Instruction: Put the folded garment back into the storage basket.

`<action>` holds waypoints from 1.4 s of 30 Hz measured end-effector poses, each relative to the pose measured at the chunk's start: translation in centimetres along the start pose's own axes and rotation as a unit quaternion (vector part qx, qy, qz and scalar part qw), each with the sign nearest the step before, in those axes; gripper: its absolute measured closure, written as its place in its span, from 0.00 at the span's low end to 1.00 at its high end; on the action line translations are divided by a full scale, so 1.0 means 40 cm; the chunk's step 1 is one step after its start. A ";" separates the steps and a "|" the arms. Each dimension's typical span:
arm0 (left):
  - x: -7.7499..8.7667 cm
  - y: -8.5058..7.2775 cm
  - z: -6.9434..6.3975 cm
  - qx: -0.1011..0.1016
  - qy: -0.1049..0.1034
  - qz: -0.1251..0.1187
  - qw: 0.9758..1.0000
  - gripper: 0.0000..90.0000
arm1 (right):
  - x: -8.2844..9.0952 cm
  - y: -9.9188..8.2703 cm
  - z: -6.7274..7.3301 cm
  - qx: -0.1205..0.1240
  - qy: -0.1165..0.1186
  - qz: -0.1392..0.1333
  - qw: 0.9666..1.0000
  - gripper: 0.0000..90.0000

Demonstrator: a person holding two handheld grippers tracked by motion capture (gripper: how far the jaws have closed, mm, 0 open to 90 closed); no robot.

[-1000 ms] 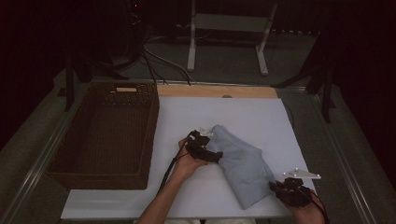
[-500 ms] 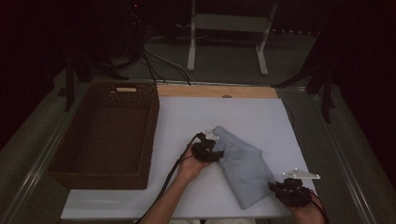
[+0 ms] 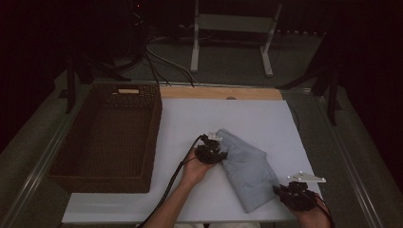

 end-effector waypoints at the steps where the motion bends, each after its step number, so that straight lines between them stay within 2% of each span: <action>1: 0.002 0.001 0.001 0.001 -0.001 0.000 1.000 0.90 | 0.000 0.000 0.000 0.000 0.000 0.000 1.000 0.88; 6: 0.008 0.005 0.002 0.003 -0.002 -0.003 1.000 0.90 | -0.003 -0.002 0.004 0.000 0.007 0.001 1.000 0.88; 14: 0.016 0.012 0.005 0.007 -0.001 -0.006 1.000 0.90 | -0.008 -0.001 -0.003 -0.006 0.005 0.002 1.000 0.86; 20: 0.019 0.016 0.004 0.004 -0.001 -0.006 1.000 0.90 | -0.014 0.005 -0.005 -0.013 0.009 -0.003 1.000 0.71; 24: 0.020 0.018 0.003 0.003 0.000 -0.007 1.000 0.90 | -0.026 0.006 0.002 -0.011 0.019 0.006 1.000 0.59; 27: 0.023 0.020 0.002 0.003 0.000 -0.008 1.000 0.90 | -0.034 0.005 0.005 -0.006 0.017 0.011 1.000 0.53; 32: 0.026 0.024 0.001 0.003 -0.003 -0.010 1.000 0.90 | -0.048 0.002 0.007 -0.007 0.018 0.024 1.000 0.49; 37: 0.031 0.030 0.001 0.006 -0.004 -0.013 1.000 0.90 | -0.051 0.001 0.007 -0.021 0.035 0.034 0.999 0.53; 42: 0.034 0.037 -0.003 0.004 -0.006 -0.015 1.000 0.90 | -0.046 -0.002 0.019 -0.028 0.064 0.045 0.997 0.77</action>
Point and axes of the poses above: each handheld gripper's, and its own axes: x roughly backward along the jaws, y roughly out of its top, z roughly to its left, the point moved 9 cm from there along -x, roughly forward along the jaws, and after that the axes turned 3 degrees about -z, right-handed, at the moved point
